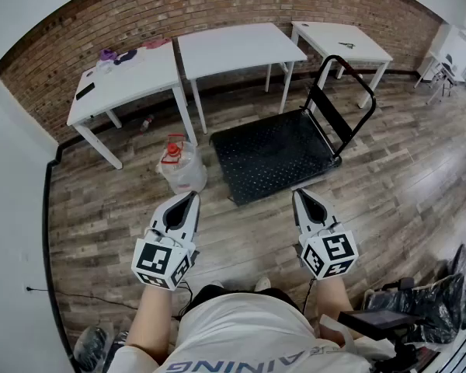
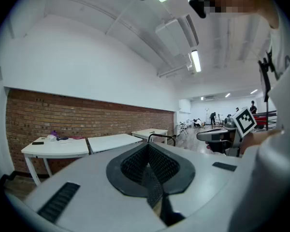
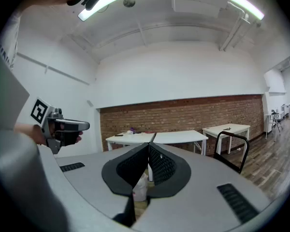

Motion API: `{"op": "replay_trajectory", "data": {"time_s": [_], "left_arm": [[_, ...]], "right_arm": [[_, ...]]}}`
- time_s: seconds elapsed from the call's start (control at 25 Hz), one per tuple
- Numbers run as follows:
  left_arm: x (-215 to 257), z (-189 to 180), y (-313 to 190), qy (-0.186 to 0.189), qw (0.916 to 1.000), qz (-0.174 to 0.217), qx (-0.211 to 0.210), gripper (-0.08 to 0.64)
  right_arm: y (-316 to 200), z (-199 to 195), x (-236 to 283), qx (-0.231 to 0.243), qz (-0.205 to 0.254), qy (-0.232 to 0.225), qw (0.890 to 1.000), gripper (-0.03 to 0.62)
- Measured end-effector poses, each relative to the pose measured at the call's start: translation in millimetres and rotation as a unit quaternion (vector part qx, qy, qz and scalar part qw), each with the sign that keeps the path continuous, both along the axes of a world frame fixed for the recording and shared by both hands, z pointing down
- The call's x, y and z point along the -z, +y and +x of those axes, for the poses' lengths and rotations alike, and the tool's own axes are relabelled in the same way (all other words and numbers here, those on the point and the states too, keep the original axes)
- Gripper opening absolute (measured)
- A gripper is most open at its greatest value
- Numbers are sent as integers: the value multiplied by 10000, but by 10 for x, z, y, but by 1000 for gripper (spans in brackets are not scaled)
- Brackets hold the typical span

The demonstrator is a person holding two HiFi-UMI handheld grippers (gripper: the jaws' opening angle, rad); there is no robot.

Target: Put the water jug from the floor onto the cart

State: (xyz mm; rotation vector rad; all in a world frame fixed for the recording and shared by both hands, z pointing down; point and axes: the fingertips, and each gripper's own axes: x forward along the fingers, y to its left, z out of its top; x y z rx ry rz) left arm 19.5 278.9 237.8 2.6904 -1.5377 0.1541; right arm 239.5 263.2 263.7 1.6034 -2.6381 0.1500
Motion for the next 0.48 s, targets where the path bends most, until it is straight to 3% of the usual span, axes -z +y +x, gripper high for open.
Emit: {"op": "replay_trajectory", "data": {"time_s": [0.48], "left_arm": [[-116,608,160,-187,9994,-67,272,2]], "right_arm": [[-29,549,-132,358,-76,-99,9993,5]]}}
